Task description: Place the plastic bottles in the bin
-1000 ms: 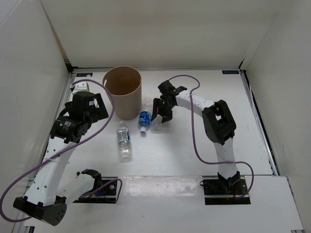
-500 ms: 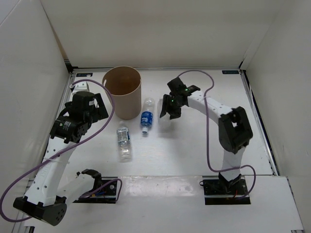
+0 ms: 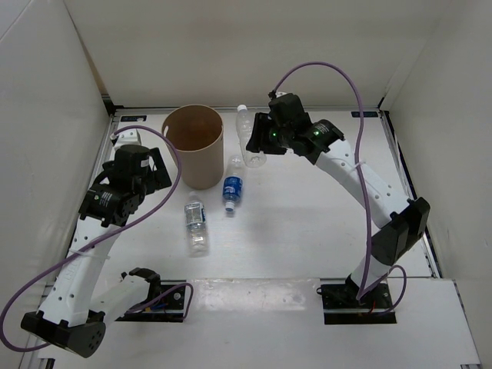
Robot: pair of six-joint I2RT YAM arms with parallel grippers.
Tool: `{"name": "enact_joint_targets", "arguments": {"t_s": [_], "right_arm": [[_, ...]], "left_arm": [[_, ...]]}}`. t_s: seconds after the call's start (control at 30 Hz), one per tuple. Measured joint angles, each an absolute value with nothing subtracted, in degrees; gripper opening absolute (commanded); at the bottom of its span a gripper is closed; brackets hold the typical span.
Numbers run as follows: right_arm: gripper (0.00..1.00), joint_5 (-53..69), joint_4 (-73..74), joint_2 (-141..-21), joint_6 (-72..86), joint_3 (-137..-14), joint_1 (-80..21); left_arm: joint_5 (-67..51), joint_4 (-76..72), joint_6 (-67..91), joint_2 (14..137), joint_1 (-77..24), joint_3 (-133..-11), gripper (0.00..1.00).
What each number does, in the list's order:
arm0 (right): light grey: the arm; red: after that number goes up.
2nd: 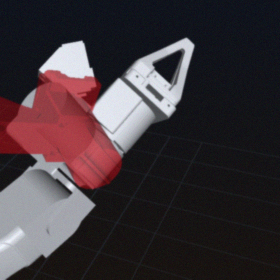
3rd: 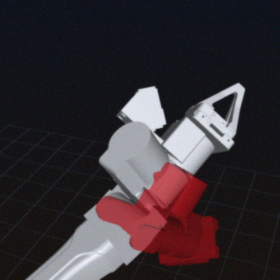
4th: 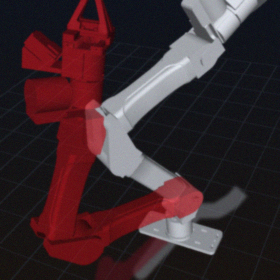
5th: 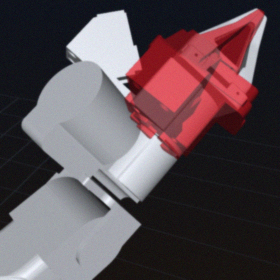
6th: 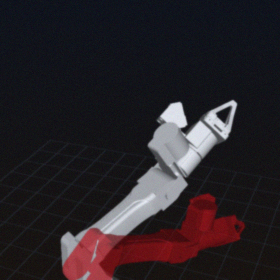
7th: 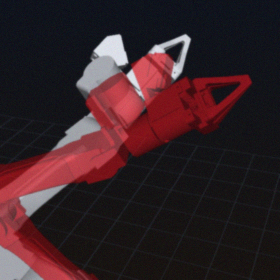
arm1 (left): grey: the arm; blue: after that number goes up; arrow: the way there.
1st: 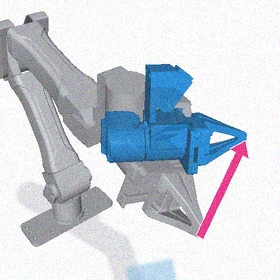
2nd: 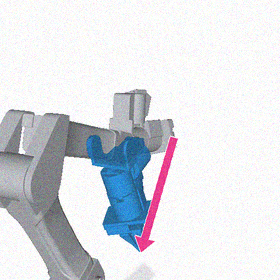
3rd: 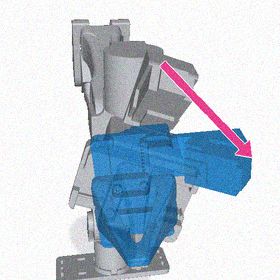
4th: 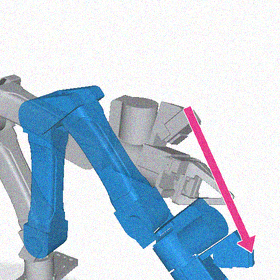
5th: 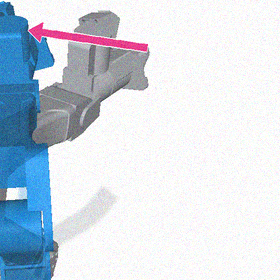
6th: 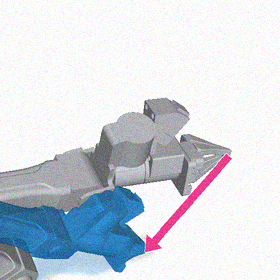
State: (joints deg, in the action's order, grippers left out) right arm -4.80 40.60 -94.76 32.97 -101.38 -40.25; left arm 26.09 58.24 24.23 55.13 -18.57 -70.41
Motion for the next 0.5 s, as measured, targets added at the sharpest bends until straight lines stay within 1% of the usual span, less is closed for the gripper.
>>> {"name": "enact_joint_targets", "arguments": {"t_s": [0.13,0.5], "right_arm": [[0.14,-5.80,40.84,-95.04,32.45,-101.30,-40.93],[0.06,-7.53,40.47,-94.19,30.79,-101.23,-43.57]], "left_arm": [[26.09,58.24,24.23,55.13,-18.57,-70.41,0.99],[26.09,58.24,24.43,55.07,-18.57,-70.39,0.99]]}}
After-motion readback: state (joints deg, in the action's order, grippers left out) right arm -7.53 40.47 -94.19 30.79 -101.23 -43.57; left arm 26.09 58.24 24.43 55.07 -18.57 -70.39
